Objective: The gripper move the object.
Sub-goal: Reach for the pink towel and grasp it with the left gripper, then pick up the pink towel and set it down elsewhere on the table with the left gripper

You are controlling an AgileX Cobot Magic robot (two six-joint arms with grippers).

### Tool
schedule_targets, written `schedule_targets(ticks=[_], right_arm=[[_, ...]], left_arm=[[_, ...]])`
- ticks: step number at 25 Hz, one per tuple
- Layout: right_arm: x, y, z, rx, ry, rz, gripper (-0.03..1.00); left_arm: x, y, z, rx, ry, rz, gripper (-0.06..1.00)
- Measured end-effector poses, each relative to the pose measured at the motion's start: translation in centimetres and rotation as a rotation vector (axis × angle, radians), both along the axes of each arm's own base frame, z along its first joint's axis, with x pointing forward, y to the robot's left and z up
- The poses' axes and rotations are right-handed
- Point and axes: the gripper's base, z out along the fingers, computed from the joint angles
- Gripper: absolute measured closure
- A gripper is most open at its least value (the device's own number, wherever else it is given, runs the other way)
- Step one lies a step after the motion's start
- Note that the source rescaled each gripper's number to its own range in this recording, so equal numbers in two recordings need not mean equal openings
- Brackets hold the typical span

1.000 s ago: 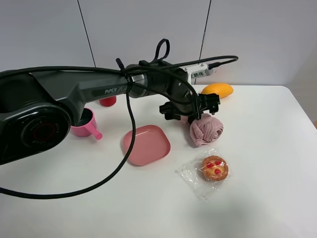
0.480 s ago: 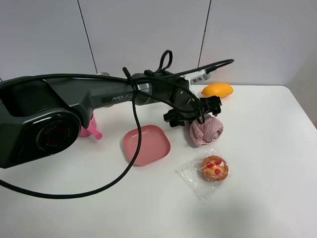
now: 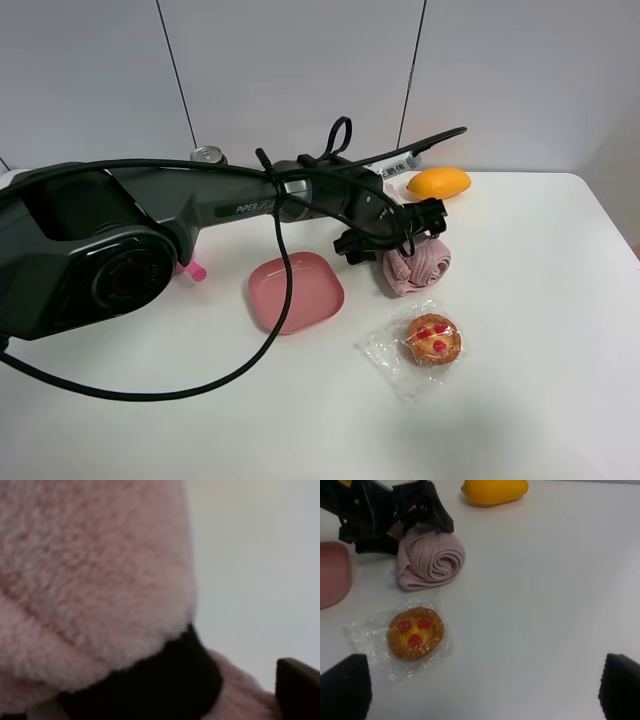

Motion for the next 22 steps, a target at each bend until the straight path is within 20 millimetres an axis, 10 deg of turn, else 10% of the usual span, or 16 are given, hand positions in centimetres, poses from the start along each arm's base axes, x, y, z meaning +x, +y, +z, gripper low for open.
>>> schedule_targets(ticks=[9,11,15,22], right_arm=[[0.0,0.0,0.0,0.0,0.0,0.0,-0.03],[0.0,0.0,0.0,0.0,0.0,0.0,-0.03],[0.0,0.0,0.0,0.0,0.0,0.0,-0.03],[0.0,0.0,0.0,0.0,0.0,0.0,-0.03]], left_arm=[[0.0,0.0,-0.7,0.008,0.011,0.003,-0.01],[0.0,0.0,-0.8,0.008,0.012,0.003,0.17],[-0.1,0.0,-0.8,0.008,0.011,0.002,0.92],[0.6,-0.8,1.0,-0.02,-0.026,-0.01,0.94]])
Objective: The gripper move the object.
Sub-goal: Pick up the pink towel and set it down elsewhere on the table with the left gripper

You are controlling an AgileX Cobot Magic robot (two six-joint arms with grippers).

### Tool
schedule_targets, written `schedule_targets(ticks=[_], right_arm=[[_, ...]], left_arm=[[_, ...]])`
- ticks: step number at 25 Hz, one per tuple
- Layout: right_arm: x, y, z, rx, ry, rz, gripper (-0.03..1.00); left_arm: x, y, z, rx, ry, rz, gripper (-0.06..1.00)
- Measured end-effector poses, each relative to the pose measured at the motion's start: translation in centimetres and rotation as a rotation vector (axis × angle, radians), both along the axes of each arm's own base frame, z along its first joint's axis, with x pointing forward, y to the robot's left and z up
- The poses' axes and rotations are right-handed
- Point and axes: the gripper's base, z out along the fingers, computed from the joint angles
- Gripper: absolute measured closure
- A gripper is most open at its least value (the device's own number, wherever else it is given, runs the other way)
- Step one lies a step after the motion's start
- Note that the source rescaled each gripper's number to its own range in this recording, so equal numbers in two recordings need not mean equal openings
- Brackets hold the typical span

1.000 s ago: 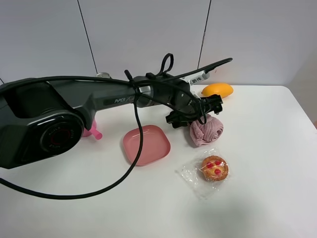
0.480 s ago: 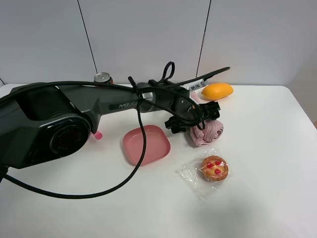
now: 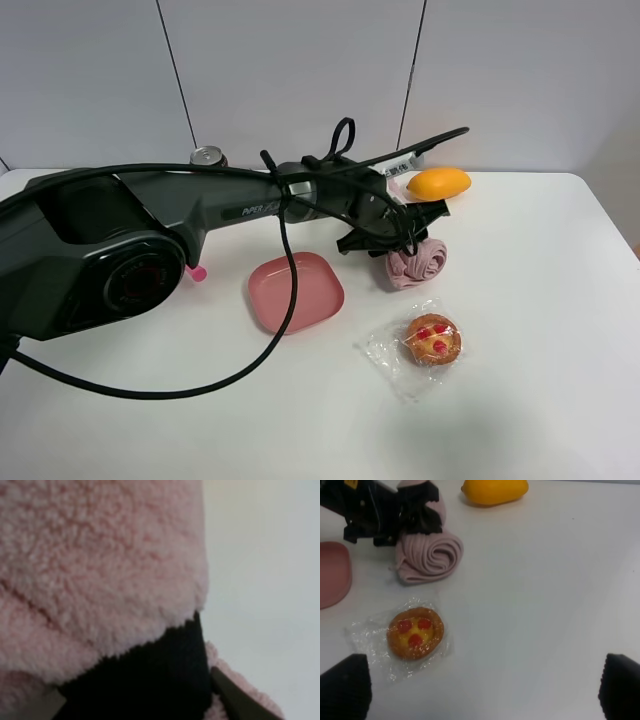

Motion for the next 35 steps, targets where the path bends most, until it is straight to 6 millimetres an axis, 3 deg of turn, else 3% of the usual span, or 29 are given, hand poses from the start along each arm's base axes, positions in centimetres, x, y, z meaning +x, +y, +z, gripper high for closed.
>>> schedule_targets(ticks=[4,8,13,18,26,31,35], right_arm=[[0.0,0.0,0.0,0.0,0.0,0.0,-0.03],[0.0,0.0,0.0,0.0,0.0,0.0,-0.03],[0.0,0.0,0.0,0.0,0.0,0.0,-0.03],[0.0,0.0,0.0,0.0,0.0,0.0,-0.03],[0.0,0.0,0.0,0.0,0.0,0.0,-0.03],[0.0,0.0,0.0,0.0,0.0,0.0,-0.03],[0.0,0.0,0.0,0.0,0.0,0.0,-0.03]], left_arm=[[0.8,-0.9,3.1,-0.002,-0.124,-0.091,0.94],[0.4,-1.6,7.5,0.11,-0.327,-0.326,0.94],[-2.4,-1.2,11.4,0.393,-0.494,-0.768,0.94],[-4.8,0.4,13.6,0.554,-0.447,-1.046,0.94],[-7.2,4.2,21.6,0.629,-0.436,-0.986,0.94],[-8.3,7.9,27.2,0.701,-0.525,-0.81,0.94],[-9.9,10.9,30.1,0.69,-0.531,-0.664,0.94]])
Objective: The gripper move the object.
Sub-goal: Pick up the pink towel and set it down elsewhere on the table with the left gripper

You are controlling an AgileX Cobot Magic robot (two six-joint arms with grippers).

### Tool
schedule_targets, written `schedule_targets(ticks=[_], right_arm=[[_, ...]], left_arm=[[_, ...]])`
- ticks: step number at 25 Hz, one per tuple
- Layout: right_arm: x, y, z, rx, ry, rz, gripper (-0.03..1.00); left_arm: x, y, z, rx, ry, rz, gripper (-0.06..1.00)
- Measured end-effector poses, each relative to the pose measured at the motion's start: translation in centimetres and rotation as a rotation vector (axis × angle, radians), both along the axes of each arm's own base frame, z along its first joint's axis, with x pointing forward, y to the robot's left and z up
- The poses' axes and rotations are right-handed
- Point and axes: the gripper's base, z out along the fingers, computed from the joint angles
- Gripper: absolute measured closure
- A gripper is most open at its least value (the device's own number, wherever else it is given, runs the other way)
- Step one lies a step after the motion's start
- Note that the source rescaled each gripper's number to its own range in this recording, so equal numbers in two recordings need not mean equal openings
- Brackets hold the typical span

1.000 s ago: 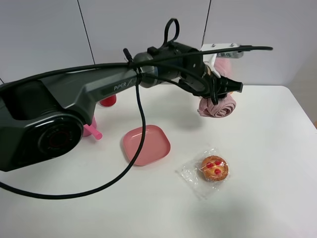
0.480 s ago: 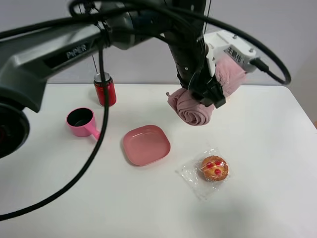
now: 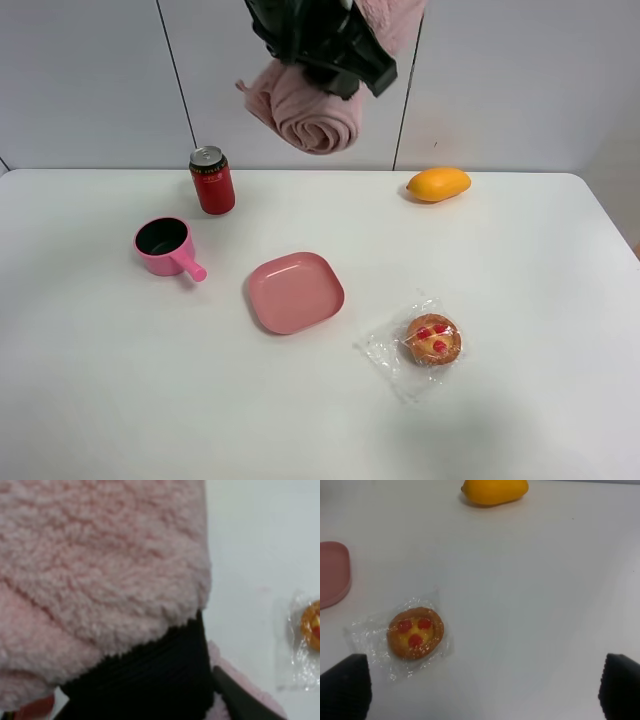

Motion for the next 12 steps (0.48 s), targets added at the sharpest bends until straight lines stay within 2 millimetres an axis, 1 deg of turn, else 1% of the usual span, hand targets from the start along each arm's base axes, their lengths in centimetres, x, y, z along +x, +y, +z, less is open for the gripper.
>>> schedule_targets(ticks=[3,6,10,12], right_arm=[[0.0,0.0,0.0,0.0,0.0,0.0,-0.03],[0.0,0.0,0.0,0.0,0.0,0.0,-0.03],[0.0,0.0,0.0,0.0,0.0,0.0,-0.03],[0.0,0.0,0.0,0.0,0.0,0.0,-0.03]], left_arm=[[-1.1,2.5,1.1,-0.046,0.004,0.104,0.94],[-2.2,5.0,1.3,-0.04,0.006,0.166,0.94],[-4.1,8.6,0.4,-0.001,0.036,0.208,0.94],[-5.0,10.5,-0.5,0.026,0.06,0.234,0.94]])
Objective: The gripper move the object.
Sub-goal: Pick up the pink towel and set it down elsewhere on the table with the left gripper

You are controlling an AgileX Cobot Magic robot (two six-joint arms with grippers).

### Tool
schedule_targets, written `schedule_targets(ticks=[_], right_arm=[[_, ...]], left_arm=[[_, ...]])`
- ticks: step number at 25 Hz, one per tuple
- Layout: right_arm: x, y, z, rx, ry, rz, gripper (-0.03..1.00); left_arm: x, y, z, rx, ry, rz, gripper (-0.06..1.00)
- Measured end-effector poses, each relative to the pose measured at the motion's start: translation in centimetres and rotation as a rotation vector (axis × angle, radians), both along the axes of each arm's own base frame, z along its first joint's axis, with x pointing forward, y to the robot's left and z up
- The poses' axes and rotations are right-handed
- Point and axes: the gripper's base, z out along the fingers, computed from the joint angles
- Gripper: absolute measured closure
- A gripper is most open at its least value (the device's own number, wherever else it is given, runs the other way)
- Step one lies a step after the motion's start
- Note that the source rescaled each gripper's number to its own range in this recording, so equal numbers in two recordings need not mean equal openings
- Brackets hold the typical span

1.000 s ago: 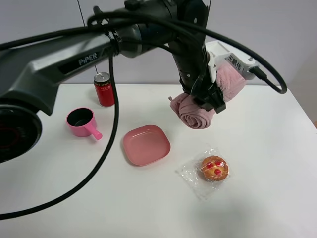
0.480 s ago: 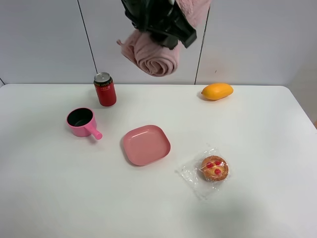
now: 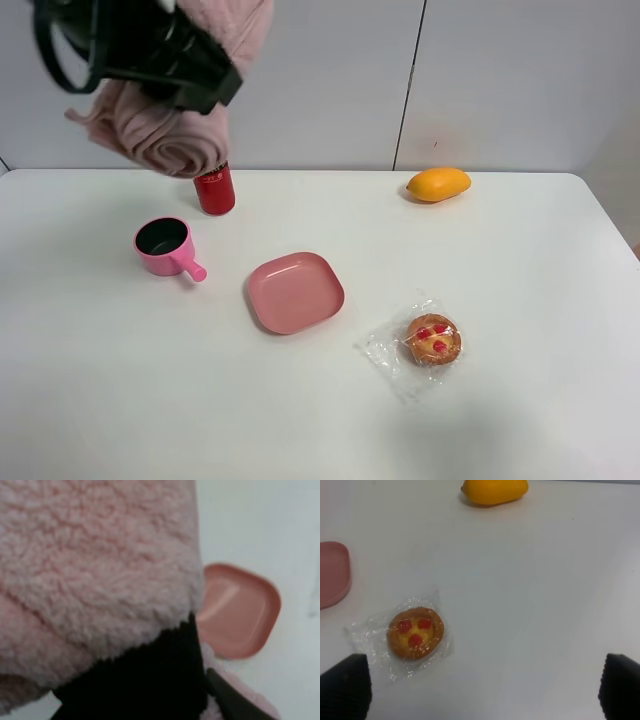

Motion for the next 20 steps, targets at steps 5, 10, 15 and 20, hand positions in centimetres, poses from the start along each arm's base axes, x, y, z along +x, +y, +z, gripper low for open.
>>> schedule_targets(ticks=[5,10,15,20], right_arm=[[0.0,0.0,0.0,0.0,0.0,0.0,-0.03],[0.0,0.0,0.0,0.0,0.0,0.0,-0.03],[0.0,0.0,0.0,0.0,0.0,0.0,-0.03],[0.0,0.0,0.0,0.0,0.0,0.0,-0.03]], left_arm=[[-1.7,5.4,-2.1,-0.006,0.052,0.173,0.94],[-1.8,9.5,-5.3,-0.156,0.087,0.483,0.94],[-1.3,10.7,-9.7,-0.395,0.132,0.674,0.94],[-1.7,10.6,-14.5,-0.52,0.153,0.706,0.94]])
